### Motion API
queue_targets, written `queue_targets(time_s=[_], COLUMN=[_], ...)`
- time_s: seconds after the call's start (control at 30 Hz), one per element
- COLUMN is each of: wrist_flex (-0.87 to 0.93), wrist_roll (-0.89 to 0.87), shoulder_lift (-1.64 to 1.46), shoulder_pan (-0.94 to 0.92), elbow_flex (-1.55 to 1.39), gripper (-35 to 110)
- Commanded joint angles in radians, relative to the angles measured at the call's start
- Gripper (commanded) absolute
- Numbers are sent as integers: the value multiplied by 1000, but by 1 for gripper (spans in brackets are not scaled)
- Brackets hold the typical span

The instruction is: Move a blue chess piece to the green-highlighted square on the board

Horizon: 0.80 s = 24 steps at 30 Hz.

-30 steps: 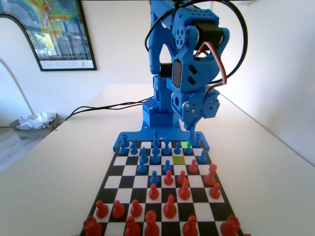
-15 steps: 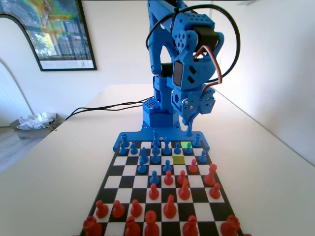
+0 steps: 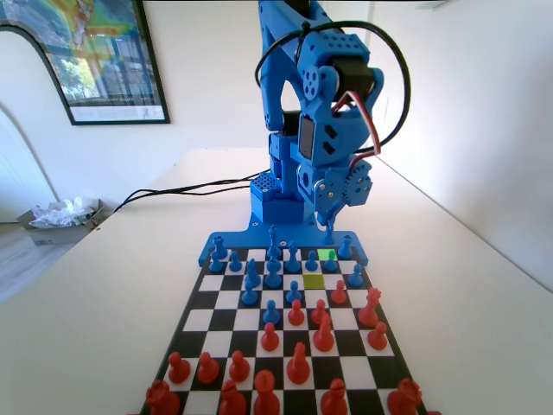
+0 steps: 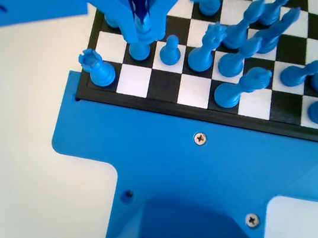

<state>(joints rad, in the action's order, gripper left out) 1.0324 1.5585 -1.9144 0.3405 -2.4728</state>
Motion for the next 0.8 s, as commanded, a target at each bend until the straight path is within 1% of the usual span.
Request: queue_targets(time_s=[0.0, 0.2, 0.47, 0.6, 0.77], wrist_flex=[-2, -23, -25, -8, 15], wrist_roll=[40, 118, 137, 87, -46], shoulder_lift=[-20, -23, -23, -23, -23], shoulder_pan=[-2, -15, 5, 18, 8], elbow_flex=[-8, -17, -20, -2, 25], gripper=[1, 1, 1, 1, 1])
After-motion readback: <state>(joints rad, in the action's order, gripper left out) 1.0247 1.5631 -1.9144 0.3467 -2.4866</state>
